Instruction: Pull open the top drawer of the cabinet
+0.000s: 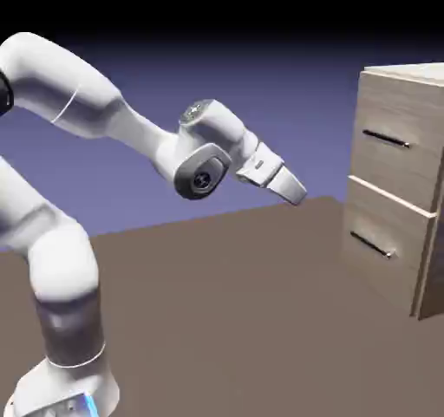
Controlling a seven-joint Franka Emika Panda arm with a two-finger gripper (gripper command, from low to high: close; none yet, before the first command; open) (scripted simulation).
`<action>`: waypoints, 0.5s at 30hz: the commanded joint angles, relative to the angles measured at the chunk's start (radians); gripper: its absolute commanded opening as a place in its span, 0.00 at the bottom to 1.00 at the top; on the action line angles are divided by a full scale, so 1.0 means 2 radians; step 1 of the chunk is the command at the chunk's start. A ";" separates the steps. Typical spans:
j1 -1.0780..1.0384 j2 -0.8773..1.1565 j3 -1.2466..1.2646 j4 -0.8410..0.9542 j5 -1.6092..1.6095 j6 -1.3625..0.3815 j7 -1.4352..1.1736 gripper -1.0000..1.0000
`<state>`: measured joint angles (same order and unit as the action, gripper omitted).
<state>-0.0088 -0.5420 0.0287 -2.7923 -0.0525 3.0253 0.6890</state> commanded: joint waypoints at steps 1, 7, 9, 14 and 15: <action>-0.009 0.012 0.012 0.007 -0.022 -0.005 -0.022 0.50; -0.060 0.081 0.083 0.051 -0.152 -0.034 -0.151 0.50; -0.078 0.105 0.107 0.066 -0.196 -0.044 -0.194 0.50; -0.121 0.163 0.166 0.102 -0.304 -0.068 -0.302 0.50; -0.129 0.174 0.178 0.110 -0.326 -0.073 -0.323 0.50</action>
<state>-0.2676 -0.1935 0.3852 -2.5728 -0.7048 2.8801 0.0422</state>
